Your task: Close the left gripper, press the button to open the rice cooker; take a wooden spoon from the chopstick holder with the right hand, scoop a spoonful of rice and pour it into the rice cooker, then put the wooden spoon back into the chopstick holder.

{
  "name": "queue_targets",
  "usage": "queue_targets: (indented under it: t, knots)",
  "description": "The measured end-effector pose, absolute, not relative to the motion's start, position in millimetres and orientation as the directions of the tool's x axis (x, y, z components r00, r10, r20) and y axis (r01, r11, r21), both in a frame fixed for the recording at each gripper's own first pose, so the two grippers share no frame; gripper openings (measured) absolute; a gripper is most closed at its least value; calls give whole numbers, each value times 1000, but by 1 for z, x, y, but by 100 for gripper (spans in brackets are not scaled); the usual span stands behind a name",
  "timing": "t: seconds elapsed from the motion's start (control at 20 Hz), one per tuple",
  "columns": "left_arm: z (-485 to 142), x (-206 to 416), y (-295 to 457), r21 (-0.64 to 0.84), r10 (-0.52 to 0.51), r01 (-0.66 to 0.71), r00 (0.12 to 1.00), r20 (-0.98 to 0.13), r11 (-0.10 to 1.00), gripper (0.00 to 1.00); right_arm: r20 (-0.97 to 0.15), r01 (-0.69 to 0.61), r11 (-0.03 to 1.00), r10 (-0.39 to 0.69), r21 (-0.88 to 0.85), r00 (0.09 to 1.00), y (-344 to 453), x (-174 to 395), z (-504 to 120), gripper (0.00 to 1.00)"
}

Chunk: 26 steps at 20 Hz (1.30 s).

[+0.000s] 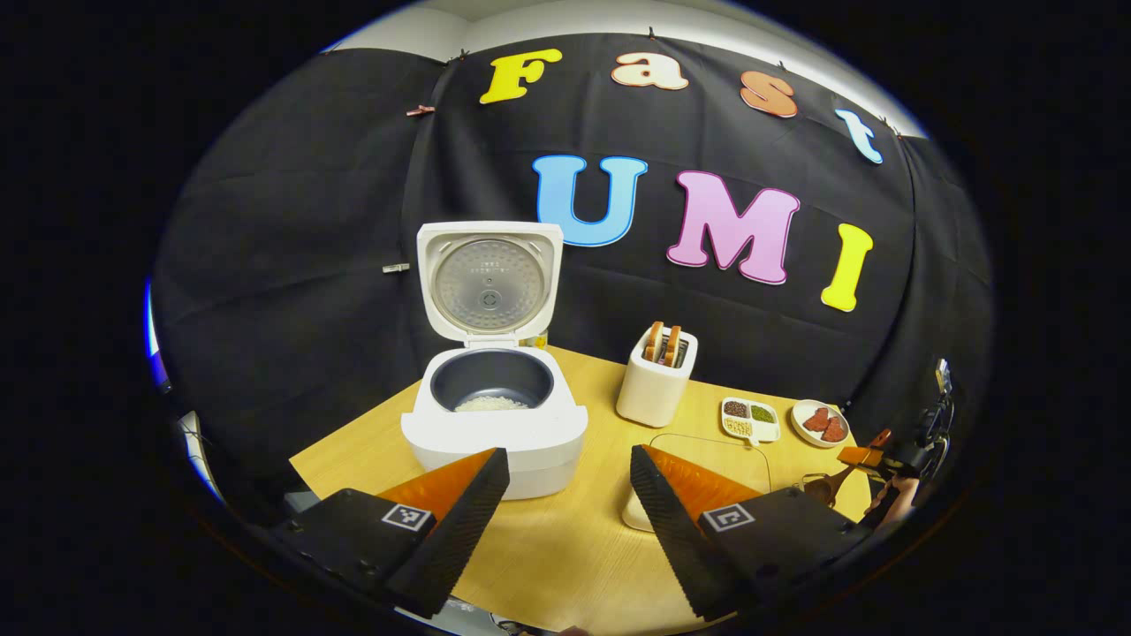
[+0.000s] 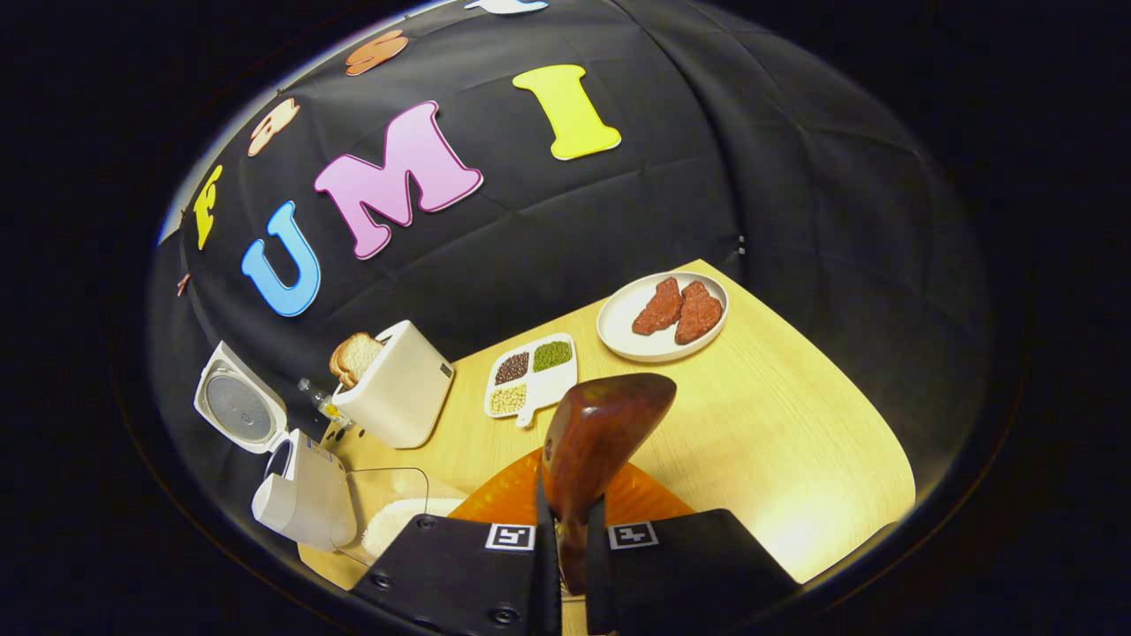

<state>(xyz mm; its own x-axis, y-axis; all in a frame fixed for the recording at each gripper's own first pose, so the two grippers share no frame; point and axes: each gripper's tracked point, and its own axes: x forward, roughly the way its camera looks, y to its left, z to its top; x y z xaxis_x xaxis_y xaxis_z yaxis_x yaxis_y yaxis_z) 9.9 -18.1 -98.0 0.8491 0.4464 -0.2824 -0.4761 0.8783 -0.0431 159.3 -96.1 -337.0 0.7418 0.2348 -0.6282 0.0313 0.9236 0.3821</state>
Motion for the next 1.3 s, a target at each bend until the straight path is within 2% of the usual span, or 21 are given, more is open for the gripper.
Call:
queue_targets:
  t: [0.35, 0.4, 0.45, 0.5, 0.65, 0.85, 1.1, 1.3]
  knots:
    - [-81, -2, 18, -66, 494, -527, 828, -267, 847, 95, -632, 99, 918, 183, 384, 753, -108, 158, -337, 23]
    - [-76, -2, 24, -66, 497, -528, 828, -260, 846, 95, -622, 105, 917, 174, 384, 764, -110, 160, -333, 16]
    - [-71, -2, 30, -67, 499, -530, 829, -253, 846, 96, -612, 109, 914, 169, 391, 773, -112, 160, -327, 38]
    - [-64, 0, 36, -68, 500, -528, 833, -239, 847, 95, -605, 110, 910, 172, 400, 777, -112, 158, -322, 47]
    - [-40, 7, 61, -34, 514, -529, 836, -192, 848, 96, -594, 106, 922, 149, 373, 791, -121, 150, -310, 99]
    - [6, 30, 88, -53, 492, -500, 863, -117, 864, 96, -548, 85, 957, 85, 278, 832, -140, 134, -283, 99]
    - [69, 64, 113, -2, 453, -454, 891, -21, 891, 95, -518, 91, 975, 26, 200, 855, -160, 104, -252, 99]
    - [116, 97, 131, 13, 413, -413, 911, 16, 911, 95, -486, 112, 980, -17, 167, 874, -165, 81, -229, 98]
